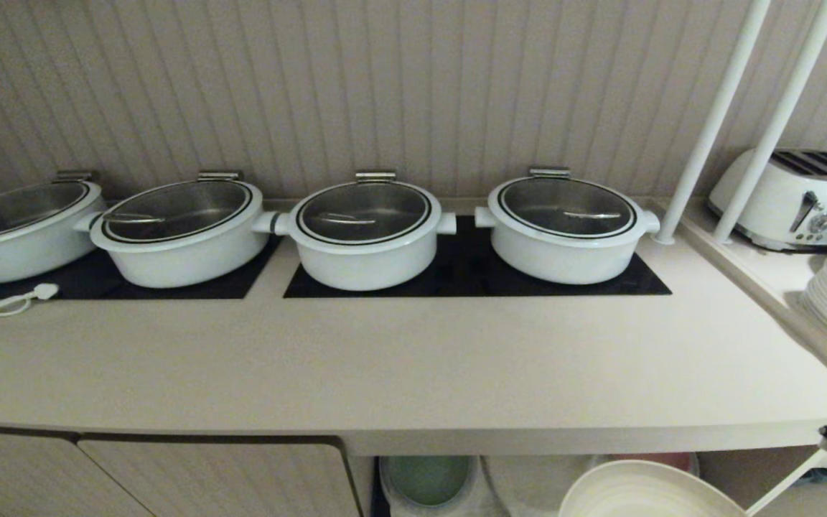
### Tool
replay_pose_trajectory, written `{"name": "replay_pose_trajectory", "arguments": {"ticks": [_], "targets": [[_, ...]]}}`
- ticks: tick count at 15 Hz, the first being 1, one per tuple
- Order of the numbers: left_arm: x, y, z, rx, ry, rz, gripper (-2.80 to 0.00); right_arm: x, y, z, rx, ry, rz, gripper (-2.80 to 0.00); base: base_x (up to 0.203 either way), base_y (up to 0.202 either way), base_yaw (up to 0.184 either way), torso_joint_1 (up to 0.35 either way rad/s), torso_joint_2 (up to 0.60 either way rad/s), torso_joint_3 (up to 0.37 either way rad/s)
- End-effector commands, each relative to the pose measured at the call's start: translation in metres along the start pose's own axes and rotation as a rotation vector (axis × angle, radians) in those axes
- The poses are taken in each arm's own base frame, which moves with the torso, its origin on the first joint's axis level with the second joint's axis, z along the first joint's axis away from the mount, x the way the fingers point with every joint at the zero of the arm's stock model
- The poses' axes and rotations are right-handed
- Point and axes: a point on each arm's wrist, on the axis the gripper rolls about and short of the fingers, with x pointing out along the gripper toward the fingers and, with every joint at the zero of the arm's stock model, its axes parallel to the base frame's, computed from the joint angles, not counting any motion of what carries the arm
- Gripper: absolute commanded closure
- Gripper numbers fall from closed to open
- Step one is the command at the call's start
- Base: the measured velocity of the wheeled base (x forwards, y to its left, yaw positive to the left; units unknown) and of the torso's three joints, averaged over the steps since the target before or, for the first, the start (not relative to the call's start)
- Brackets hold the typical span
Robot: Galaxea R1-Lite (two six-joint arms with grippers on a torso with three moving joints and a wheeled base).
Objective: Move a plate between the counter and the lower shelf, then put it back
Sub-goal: Put the plate in the cupboard
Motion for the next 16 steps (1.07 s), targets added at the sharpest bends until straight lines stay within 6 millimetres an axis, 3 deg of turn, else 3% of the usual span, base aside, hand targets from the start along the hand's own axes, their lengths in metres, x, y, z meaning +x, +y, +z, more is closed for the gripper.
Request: {"name": "replay_pose_trajectory", "arguments": {"ticks": [1, 16], "targets": [[0.0000, 0.0000, 0.0001, -0.001, -0.001, 0.001, 0.00, 0.0019, -0.0017, -0.0035, 0.006, 0.013, -0.001, 0.00, 0.000, 0.000, 0.000, 0.000, 0.00, 0.000], [0.0000, 0.0000, 0.0001, -0.001, -0.001, 0.001, 0.00, 0.0003, 0.0006, -0.0001, -0.002, -0.010, 0.041, 0.00, 0.000, 0.000, 0.000, 0.000, 0.00, 0.000]]}}
